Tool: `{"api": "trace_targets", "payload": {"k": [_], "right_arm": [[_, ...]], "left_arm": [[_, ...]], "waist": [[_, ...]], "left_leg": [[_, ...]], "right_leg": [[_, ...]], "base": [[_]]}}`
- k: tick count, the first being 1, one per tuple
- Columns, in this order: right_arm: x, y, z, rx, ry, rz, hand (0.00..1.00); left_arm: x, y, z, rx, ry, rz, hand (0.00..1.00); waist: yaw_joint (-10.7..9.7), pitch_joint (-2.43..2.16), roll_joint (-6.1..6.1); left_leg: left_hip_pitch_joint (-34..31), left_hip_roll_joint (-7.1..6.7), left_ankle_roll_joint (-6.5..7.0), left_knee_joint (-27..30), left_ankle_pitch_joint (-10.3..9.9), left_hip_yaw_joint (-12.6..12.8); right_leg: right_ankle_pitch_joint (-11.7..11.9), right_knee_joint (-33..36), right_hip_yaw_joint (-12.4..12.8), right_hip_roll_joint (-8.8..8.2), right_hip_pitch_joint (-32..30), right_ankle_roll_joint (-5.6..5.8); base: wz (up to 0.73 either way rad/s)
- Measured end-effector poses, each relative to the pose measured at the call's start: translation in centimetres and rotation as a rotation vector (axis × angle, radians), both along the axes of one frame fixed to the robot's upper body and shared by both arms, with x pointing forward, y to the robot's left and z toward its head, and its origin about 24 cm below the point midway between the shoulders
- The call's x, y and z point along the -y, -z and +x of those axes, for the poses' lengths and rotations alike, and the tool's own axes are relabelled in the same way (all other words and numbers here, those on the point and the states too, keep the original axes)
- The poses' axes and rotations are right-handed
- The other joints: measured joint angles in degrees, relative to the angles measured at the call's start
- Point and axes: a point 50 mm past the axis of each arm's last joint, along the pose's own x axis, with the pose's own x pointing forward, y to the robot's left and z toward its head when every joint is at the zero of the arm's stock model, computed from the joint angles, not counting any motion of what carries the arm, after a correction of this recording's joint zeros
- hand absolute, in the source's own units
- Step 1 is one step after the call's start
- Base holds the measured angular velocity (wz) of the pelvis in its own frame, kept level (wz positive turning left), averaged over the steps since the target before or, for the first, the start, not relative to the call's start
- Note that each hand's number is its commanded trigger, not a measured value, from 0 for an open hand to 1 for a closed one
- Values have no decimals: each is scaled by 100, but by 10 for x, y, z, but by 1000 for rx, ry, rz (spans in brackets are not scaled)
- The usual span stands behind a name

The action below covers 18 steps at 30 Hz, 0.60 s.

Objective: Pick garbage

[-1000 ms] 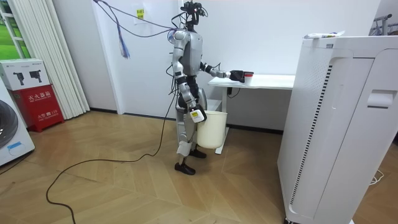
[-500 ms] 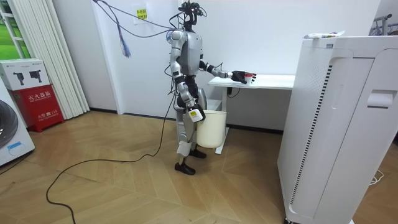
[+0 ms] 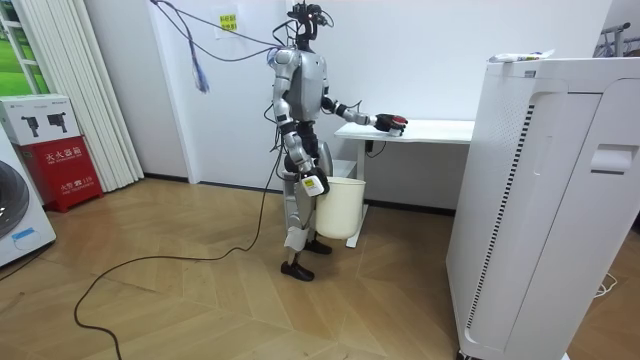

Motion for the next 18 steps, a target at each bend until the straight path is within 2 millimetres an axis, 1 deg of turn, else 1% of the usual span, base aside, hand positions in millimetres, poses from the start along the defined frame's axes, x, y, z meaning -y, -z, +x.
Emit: {"api": "trace_targets", "payload": {"k": [4,7,10,11,12,14,16,18], "right_arm": [[0,0,0,1,5,-7,100],[0,0,1,2,5,-13,100],[0,0,2,4,-1,-16,100],[0,-1,3,6,-3,-18,100],[0,-1,5,10,-6,-21,100],[0,-2,9,19,-30,-32,100],[-1,-3,14,33,-47,-40,100],[-2,-4,19,44,-63,-49,100]], "left_arm": [[0,0,1,-8,2,-1,100],[6,-1,5,-1,19,-41,100],[13,-2,9,2,67,-98,100],[18,-1,11,1,98,-110,100],[23,-1,12,0,136,-109,100],[30,-2,13,1,194,-113,100],[41,-4,15,13,250,-127,100],[51,-11,18,43,302,-123,100]], "waist": [[-51,-1,0],[-54,-2,1],[-63,-2,12],[-59,-3,14],[-49,-3,14],[-48,-3,12],[-55,-2,15],[-30,-7,-1]], "left_leg": [[0,1,3,-3,-2,6],[-7,2,4,16,-2,6],[-19,18,8,68,-28,60],[-14,20,9,66,-28,59],[-13,58,12,66,-31,107],[-26,65,22,74,-37,150],[-148,78,26,177,-71,164],[-263,95,30,234,-82,236]], "right_leg": [[0,0,4,-2,-4,0],[0,0,4,1,-4,0],[0,9,14,7,-8,0],[0,18,31,5,-15,0],[0,33,69,6,-35,0],[4,54,132,11,-69,6],[5,115,139,16,-179,9],[5,209,159,14,-338,9]], "base": [[0],[0],[-3],[-10],[-12],[-15],[-10],[-13]]}}
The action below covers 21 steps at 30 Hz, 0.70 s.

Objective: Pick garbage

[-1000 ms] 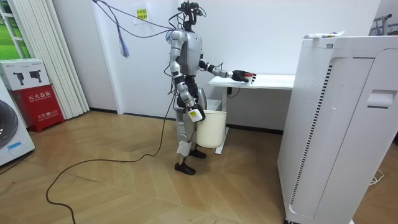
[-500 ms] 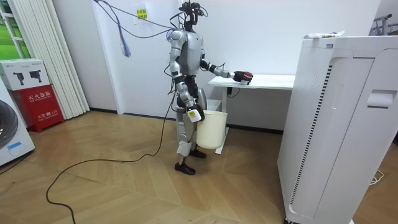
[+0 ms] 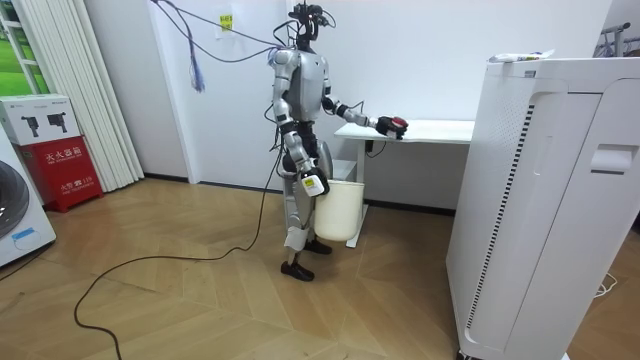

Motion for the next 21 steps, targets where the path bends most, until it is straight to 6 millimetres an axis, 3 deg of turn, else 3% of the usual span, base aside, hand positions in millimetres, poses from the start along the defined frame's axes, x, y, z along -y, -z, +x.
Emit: {"api": "trace_targets", "payload": {"k": [3,8,12,15,17,21], "right_arm": [[0,-2,8,18,-5,-5,100],[-1,-7,22,52,-32,-15,100],[0,-11,34,80,-34,-35,100],[1,-12,37,90,-42,-50,100],[2,-14,40,101,-38,-54,100],[5,-19,48,136,-41,-65,100]], "left_arm": [[18,-32,6,136,97,-28,100],[37,-60,6,263,237,-40,100],[57,-59,2,263,378,-25,100],[61,-57,0,252,429,-17,100],[59,-51,-3,232,444,-16,100],[61,-47,-7,215,482,-19,100]], "waist": [[141,4,-35],[369,26,-94],[478,31,-101],[467,38,-73],[455,-6,22],[449,-4,165]], "left_leg": [[-123,31,22,86,-26,163],[-28,85,36,111,-111,413],[-180,127,39,246,-163,425],[-243,138,44,282,-168,422],[-228,133,45,247,-176,422],[-188,129,45,201,-174,423]], "right_leg": [[0,120,89,2,-210,1],[2,240,-20,-11,-286,3],[21,208,-168,-19,-378,-5],[23,211,-272,-36,-393,-7],[23,203,-313,-45,-393,-7],[23,202,-310,-57,-387,-6]], "base": [[-26],[-30],[-2],[3],[-2],[-2]]}}
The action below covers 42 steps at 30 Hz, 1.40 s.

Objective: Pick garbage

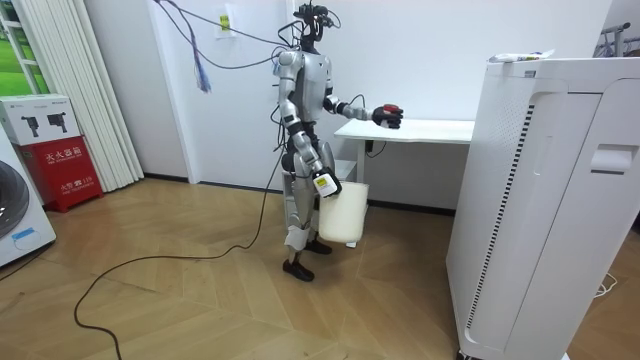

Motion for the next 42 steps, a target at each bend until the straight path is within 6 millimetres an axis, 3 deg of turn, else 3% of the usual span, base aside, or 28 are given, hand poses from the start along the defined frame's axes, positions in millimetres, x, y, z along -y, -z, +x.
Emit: {"api": "trace_targets", "payload": {"k": [6,19,23,29,40,42], "right_arm": [[-1,-8,17,55,-3,-10,100],[6,-12,20,82,2,-31,100],[3,-17,26,126,-11,-19,100],[2,-21,33,162,-21,-11,100],[1,-27,40,202,-15,-27,100],[1,-27,41,204,-16,-27,100]], "left_arm": [[8,9,-8,-27,76,10,100],[4,27,-23,-88,136,52,100],[3,32,-28,-106,154,56,100],[-1,42,-36,-147,190,77,100],[0,67,-49,-255,261,110,99],[3,71,-52,-274,291,114,8]], "waist": [[-6,-6,39],[-20,7,84],[-133,19,115],[-159,37,142],[-168,49,152],[-163,52,157]], "left_leg": [[66,-12,-12,-80,10,9],[50,-13,-12,-90,8,9],[30,-21,-11,-111,9,6],[-155,-9,-7,-73,11,132],[-375,-10,-1,-22,11,140],[-404,-10,3,10,8,158]], "right_leg": [[-2,16,17,-24,-13,2],[-2,10,-32,-4,-23,2],[-2,14,-142,-52,-39,2],[-2,138,-178,-77,-324,1],[-2,213,-316,-127,-534,0],[-2,233,-319,-137,-561,1]], "base": [[-6],[0],[3],[-12],[0],[0]]}}
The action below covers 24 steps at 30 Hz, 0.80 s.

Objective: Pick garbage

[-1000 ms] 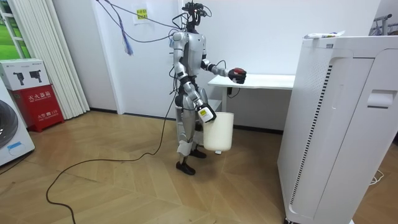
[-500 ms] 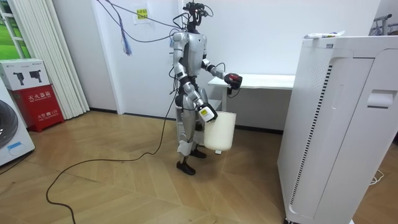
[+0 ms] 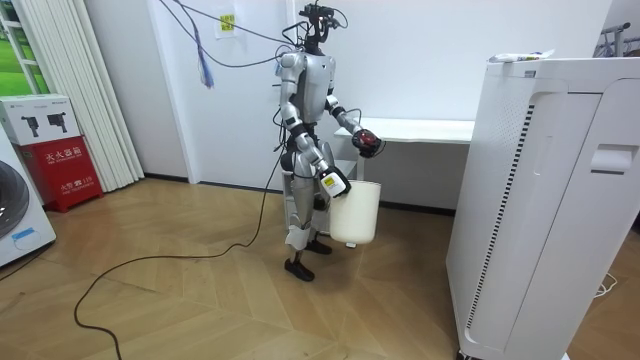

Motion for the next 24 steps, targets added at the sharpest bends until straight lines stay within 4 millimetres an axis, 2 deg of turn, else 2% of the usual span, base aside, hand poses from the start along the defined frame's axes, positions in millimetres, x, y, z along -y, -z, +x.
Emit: {"api": "trace_targets", "payload": {"k": [1,3,18,24], "right_arm": [[0,0,0,1,0,0,100],[0,-1,1,3,-1,0,100],[0,2,-1,-19,0,7,100],[8,2,-2,-29,14,-18,100]], "left_arm": [[1,1,-1,-4,6,1,0],[2,2,-2,-8,34,18,0],[3,10,-10,-59,66,14,0],[3,10,-11,-62,73,12,0]], "waist": [[3,1,-1],[5,26,-8],[27,27,4],[36,25,18]], "left_leg": [[-8,-1,0,2,0,-2],[-29,-10,5,17,-2,0],[-91,-23,23,29,-10,-9],[-74,-23,23,-7,-9,5]], "right_leg": [[0,17,0,-3,-17,0],[-6,73,-10,-19,-63,3],[-13,83,-17,-23,-133,4],[-13,79,-1,-22,-137,4]], "base": [[0],[0],[0],[0]]}}
